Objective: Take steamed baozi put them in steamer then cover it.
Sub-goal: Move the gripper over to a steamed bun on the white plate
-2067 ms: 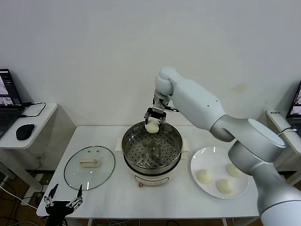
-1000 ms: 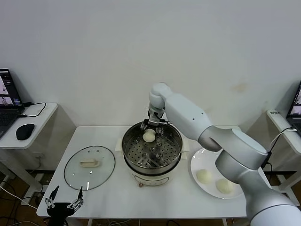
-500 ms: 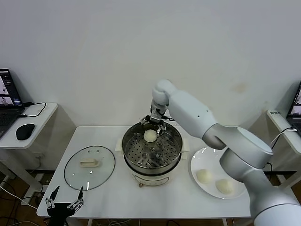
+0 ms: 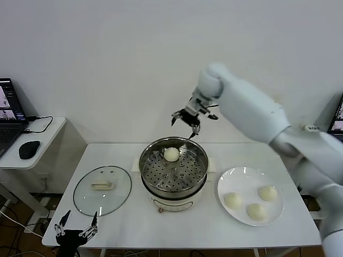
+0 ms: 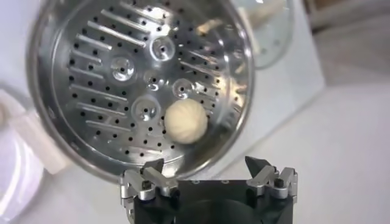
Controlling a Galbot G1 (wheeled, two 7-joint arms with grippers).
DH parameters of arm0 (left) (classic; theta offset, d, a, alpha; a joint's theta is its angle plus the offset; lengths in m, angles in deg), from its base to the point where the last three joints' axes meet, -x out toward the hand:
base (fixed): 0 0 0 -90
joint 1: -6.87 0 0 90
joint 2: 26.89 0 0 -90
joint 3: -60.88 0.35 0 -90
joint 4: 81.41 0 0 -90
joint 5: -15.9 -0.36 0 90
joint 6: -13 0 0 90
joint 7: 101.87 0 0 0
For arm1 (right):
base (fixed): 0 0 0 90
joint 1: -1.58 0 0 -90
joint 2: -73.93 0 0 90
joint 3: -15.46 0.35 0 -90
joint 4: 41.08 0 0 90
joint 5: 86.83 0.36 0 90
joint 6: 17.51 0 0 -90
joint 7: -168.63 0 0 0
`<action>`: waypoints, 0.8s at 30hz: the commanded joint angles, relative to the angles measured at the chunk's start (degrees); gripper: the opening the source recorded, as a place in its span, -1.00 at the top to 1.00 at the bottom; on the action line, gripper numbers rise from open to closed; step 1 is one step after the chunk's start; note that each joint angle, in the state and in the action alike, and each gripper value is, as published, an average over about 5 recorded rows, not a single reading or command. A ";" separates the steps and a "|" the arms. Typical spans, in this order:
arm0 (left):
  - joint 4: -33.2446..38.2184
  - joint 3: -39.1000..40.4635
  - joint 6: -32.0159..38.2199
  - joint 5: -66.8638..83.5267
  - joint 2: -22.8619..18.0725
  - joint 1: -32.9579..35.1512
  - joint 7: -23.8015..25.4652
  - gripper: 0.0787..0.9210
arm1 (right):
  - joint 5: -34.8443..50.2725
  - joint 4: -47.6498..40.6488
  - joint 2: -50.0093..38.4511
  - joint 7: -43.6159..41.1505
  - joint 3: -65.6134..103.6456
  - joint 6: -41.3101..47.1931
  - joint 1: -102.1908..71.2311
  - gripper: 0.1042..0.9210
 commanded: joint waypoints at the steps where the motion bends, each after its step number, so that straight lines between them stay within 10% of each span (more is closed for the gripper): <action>1: 0.24 0.27 0.00 0.05 0.44 -0.04 0.00 -0.77 | 8.53 18.01 -19.84 -1.27 -1.84 32.88 0.73 -0.76; 24: 1.84 1.03 -0.44 0.00 0.94 1.03 0.47 -0.77 | -4.37 25.29 -27.34 -0.84 7.86 32.11 -27.69 -0.76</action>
